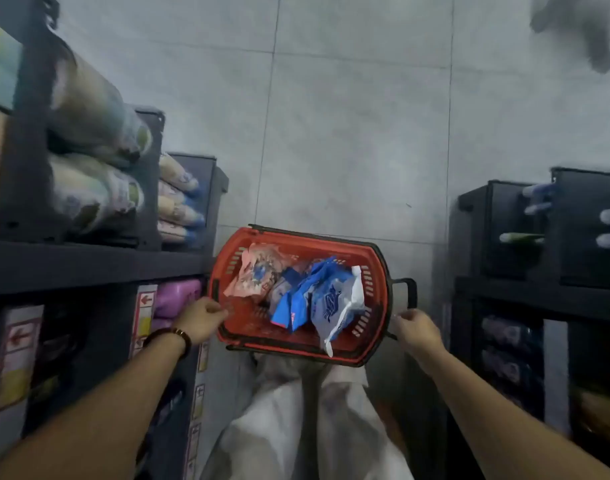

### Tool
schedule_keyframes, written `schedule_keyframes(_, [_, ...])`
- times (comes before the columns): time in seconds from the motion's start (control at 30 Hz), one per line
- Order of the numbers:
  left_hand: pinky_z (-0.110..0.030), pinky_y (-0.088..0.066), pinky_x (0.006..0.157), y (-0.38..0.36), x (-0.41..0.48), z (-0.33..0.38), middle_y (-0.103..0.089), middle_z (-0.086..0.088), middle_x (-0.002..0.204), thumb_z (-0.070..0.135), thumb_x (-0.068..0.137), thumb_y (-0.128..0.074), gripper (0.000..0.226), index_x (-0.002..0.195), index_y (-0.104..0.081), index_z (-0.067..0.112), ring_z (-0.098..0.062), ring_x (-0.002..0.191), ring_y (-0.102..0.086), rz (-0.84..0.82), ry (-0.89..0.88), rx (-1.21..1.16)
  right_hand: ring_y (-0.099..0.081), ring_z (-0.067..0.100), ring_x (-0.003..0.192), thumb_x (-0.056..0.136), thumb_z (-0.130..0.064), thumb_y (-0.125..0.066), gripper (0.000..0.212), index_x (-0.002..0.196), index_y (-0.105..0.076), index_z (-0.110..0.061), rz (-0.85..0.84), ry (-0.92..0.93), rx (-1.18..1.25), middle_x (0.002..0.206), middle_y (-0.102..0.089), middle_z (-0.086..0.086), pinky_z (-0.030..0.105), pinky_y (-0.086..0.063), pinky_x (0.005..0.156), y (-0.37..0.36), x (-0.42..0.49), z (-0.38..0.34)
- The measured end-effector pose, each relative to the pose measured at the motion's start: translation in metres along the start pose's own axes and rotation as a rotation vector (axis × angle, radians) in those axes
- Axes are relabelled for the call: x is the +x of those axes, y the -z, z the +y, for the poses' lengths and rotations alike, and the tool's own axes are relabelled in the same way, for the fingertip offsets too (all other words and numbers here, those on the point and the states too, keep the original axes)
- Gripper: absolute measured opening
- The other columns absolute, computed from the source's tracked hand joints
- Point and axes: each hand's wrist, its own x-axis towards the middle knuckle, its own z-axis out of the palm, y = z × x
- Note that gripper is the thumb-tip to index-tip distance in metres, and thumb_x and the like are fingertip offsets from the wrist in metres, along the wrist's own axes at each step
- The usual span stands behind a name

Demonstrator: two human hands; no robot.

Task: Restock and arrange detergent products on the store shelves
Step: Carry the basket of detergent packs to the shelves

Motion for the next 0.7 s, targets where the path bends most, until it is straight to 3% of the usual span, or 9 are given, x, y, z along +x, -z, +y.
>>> schedule_keyframes(0.07, [-0.034,-0.052,0.089,-0.024,0.046,-0.013,-0.074,-0.005,0.105,0.032,0.092,-0.076,0.026,0.109,-0.071,0.014,-0.027,0.101,-0.069,0.027,0.027,-0.065,-0.066,0.03,0.096,0.091,-0.046,-0.056,0.041,0.105,-0.068,-0.01,0.023,-0.038,0.001,0.101,-0.071,0.01,0.036,-0.049,0.079,-0.023,0.038,0.013])
schedule_keyframes(0.2, [-0.05,-0.053,0.105,-0.055,0.125,-0.036,-0.067,-0.011,0.13,0.053,0.067,-0.082,0.076,0.132,-0.056,0.022,-0.038,0.121,-0.063,0.2,0.047,-0.083,-0.068,0.04,0.109,0.098,-0.042,-0.049,0.045,0.124,-0.066,-0.009,0.03,-0.072,0.085,0.115,-0.072,0.018,0.045,-0.054,0.096,-0.061,0.103,0.023])
schedule_keyframes(0.3, [-0.05,-0.047,0.107,-0.051,0.125,-0.002,-0.061,-0.022,0.139,0.041,0.091,-0.077,0.064,0.136,-0.051,0.004,-0.043,0.127,-0.058,0.345,0.091,-0.223,-0.062,0.04,0.115,0.107,-0.037,-0.042,0.044,0.134,-0.061,-0.007,0.129,-0.079,0.204,0.125,-0.066,0.02,0.041,-0.045,0.095,-0.075,0.13,0.022])
schedule_keyframes(0.4, [-0.047,-0.043,0.108,-0.051,0.145,0.002,-0.059,-0.029,0.142,0.045,0.108,-0.046,0.055,0.137,-0.054,-0.002,-0.046,0.131,-0.056,0.4,0.127,-0.34,-0.06,0.036,0.117,0.11,-0.036,-0.035,0.045,0.134,-0.062,-0.01,0.182,-0.085,0.369,0.122,-0.065,0.013,0.037,-0.04,0.093,-0.09,0.144,0.028])
schedule_keyframes(0.5, [-0.046,-0.039,0.112,-0.047,0.153,0.006,-0.053,-0.033,0.146,0.044,0.112,-0.028,0.063,0.138,-0.055,-0.007,-0.048,0.135,-0.051,0.466,0.198,-0.401,-0.065,0.032,0.11,0.107,-0.043,-0.038,0.046,0.13,-0.068,-0.017,0.198,-0.155,0.507,0.121,-0.07,0.007,0.04,-0.048,0.1,-0.096,0.148,0.027])
schedule_keyframes(0.63, [-0.044,-0.039,0.112,-0.038,0.149,0.021,-0.055,-0.031,0.146,0.042,0.112,-0.028,0.063,0.137,-0.058,-0.007,-0.047,0.135,-0.052,0.457,0.193,-0.453,-0.062,0.029,0.097,0.104,-0.047,-0.043,0.047,0.127,-0.07,-0.015,0.163,-0.219,0.565,0.106,-0.066,0.005,0.035,-0.047,0.089,-0.087,0.146,0.021])
schedule_keyframes(0.7, [-0.043,-0.039,0.115,-0.033,0.152,0.017,-0.054,-0.03,0.148,0.051,0.108,-0.027,0.072,0.139,-0.057,-0.006,-0.044,0.136,-0.052,0.402,0.197,-0.467,-0.066,0.03,0.098,0.104,-0.049,-0.044,0.049,0.128,-0.069,-0.014,0.115,-0.238,0.569,0.104,-0.068,0.005,0.039,-0.052,0.093,-0.079,0.147,0.019])
